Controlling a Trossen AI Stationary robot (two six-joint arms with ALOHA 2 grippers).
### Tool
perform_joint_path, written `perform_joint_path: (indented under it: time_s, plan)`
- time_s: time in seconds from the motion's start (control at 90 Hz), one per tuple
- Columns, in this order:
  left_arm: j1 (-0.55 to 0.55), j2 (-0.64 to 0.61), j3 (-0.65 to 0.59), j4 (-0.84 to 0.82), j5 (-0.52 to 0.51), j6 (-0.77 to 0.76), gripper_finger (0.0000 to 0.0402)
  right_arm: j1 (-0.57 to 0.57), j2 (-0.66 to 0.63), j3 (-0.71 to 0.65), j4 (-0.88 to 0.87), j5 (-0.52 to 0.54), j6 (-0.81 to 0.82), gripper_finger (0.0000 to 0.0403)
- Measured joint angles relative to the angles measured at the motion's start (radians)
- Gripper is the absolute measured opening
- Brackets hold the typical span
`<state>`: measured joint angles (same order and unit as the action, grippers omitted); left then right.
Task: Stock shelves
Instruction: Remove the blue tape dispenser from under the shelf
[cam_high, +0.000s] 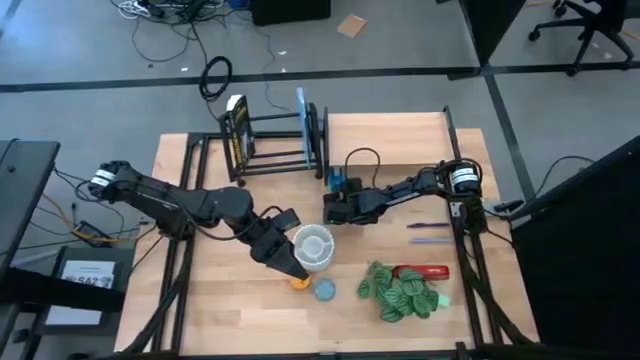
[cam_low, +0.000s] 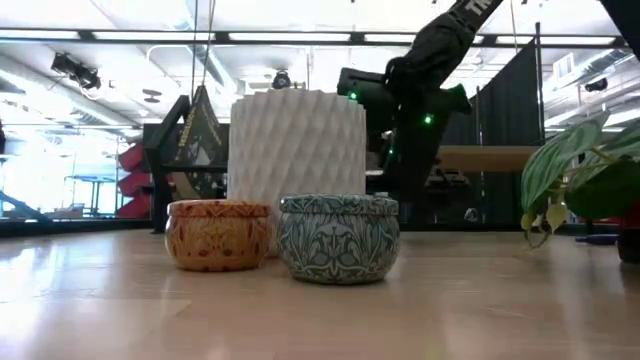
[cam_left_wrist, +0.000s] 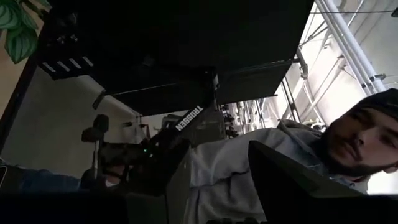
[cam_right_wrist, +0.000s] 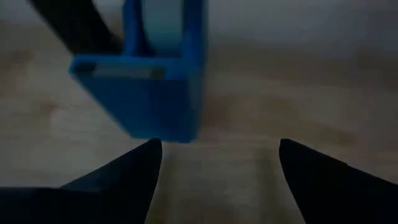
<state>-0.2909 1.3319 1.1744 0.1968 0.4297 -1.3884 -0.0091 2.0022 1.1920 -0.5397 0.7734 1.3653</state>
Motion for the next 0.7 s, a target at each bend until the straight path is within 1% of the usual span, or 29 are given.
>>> perform_joint_path:
  time_s: [0.122, 0.244, 0.367, 0.489, 0.7]
  plan:
    - [0.000, 0.000, 0.000, 0.000, 0.000, 0.000, 0.0140, -0.018, 0.000, -0.001, 0.038, -0.038, -0.057, 0.0294]
    - [0.000, 0.000, 0.000, 0.000, 0.000, 0.000, 0.0140, -0.030, 0.000, -0.001, 0.113, -0.045, -0.124, 0.0293]
    - [0.000, 0.000, 0.000, -0.001, 0.000, 0.000, 0.0140, -0.046, 0.000, -0.001, 0.130, -0.070, -0.112, 0.0293]
    - [0.000, 0.000, 0.000, -0.001, 0.000, 0.000, 0.0140, -0.057, 0.000, -0.001, 0.048, -0.066, -0.036, 0.0293]
    - [0.000, 0.000, 0.000, -0.001, 0.000, 0.000, 0.0140, -0.046, -0.013, -0.001, -0.207, -0.067, 0.120, 0.0293]
